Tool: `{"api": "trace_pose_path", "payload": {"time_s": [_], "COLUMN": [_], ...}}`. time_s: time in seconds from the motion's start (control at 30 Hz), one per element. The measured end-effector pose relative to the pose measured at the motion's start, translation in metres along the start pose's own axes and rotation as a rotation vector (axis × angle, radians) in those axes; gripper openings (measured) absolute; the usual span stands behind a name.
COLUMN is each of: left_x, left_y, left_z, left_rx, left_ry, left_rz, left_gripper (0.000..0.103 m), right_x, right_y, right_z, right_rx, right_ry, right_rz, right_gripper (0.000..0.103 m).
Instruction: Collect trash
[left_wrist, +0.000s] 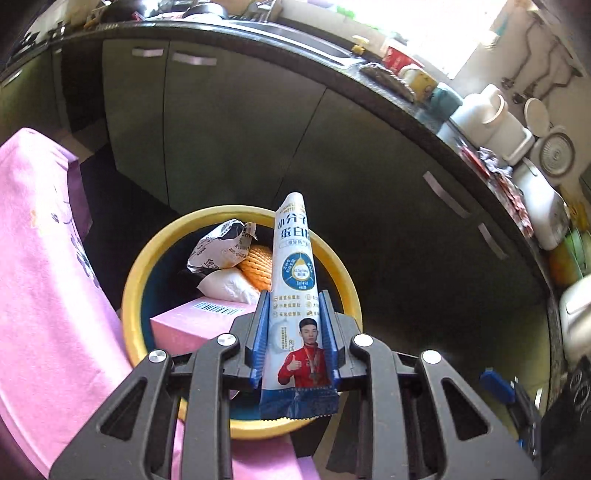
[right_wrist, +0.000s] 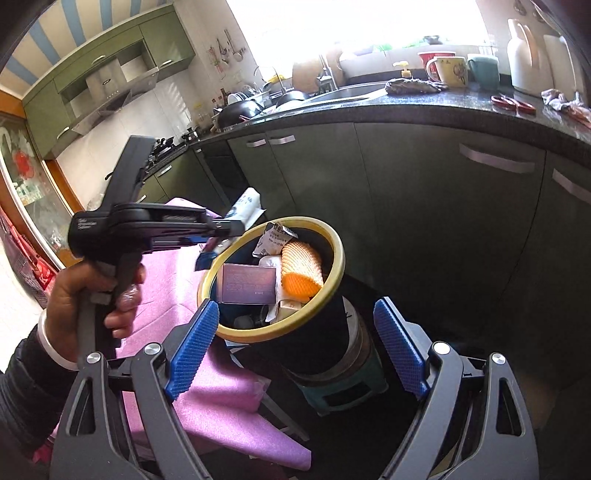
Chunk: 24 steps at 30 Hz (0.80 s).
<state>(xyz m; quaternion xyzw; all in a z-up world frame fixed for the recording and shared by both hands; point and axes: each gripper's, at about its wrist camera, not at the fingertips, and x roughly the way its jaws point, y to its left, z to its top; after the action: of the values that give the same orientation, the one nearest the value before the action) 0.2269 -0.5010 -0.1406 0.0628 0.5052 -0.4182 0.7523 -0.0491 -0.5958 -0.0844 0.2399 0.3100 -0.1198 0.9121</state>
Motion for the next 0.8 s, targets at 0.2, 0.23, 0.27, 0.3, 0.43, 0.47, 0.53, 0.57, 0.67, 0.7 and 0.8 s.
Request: {"api": "trace_pose_path", "payload": {"time_s": [0.2, 0.23, 0.27, 0.3, 0.43, 0.47, 0.53, 0.57, 0.67, 0.7, 0.8], "left_x": [0.013, 0.012, 0.010, 0.011, -0.003, -0.008, -0.023, -0.033, -0.069, -0.082, -0.126], "left_y": [0.000, 0.001, 0.001, -0.001, 0.001, 0.002, 0.005, 0.008, 0.023, 0.030, 0.053], "left_z": [-0.005, -0.007, -0.009, -0.009, -0.014, -0.016, -0.024, -0.029, -0.052, -0.061, -0.092], "left_rx": [-0.040, -0.045, -0.040, -0.030, -0.009, -0.005, 0.004, 0.004, -0.018, -0.029, -0.065], "left_ry": [0.009, -0.002, -0.008, -0.010, -0.037, -0.046, -0.074, -0.092, -0.150, -0.164, -0.225], "left_rz": [0.038, 0.043, 0.049, 0.055, 0.069, 0.070, 0.077, 0.081, 0.084, 0.086, 0.130], "left_gripper": [0.059, 0.066, 0.067, 0.068, 0.075, 0.076, 0.081, 0.084, 0.089, 0.089, 0.092], "right_x": [0.004, 0.004, 0.004, 0.004, 0.004, 0.004, 0.003, 0.003, 0.005, 0.006, 0.008], "right_y": [0.000, 0.001, 0.003, 0.004, 0.010, 0.013, 0.018, 0.022, 0.040, 0.046, 0.071], "right_z": [0.000, 0.000, -0.001, -0.001, 0.002, 0.002, 0.002, 0.003, 0.002, 0.002, -0.002], "right_rx": [0.011, 0.010, 0.009, 0.007, -0.002, -0.008, -0.021, -0.030, -0.079, -0.095, -0.147], "right_ry": [0.007, 0.007, 0.008, 0.007, 0.003, 0.003, 0.007, 0.010, 0.024, 0.028, 0.038], "right_rz": [0.015, 0.018, 0.018, 0.018, 0.021, 0.021, 0.023, 0.024, 0.025, 0.036, 0.080], "right_gripper": [0.085, 0.085, 0.085, 0.085, 0.085, 0.085, 0.086, 0.088, 0.089, 0.090, 0.090]}}
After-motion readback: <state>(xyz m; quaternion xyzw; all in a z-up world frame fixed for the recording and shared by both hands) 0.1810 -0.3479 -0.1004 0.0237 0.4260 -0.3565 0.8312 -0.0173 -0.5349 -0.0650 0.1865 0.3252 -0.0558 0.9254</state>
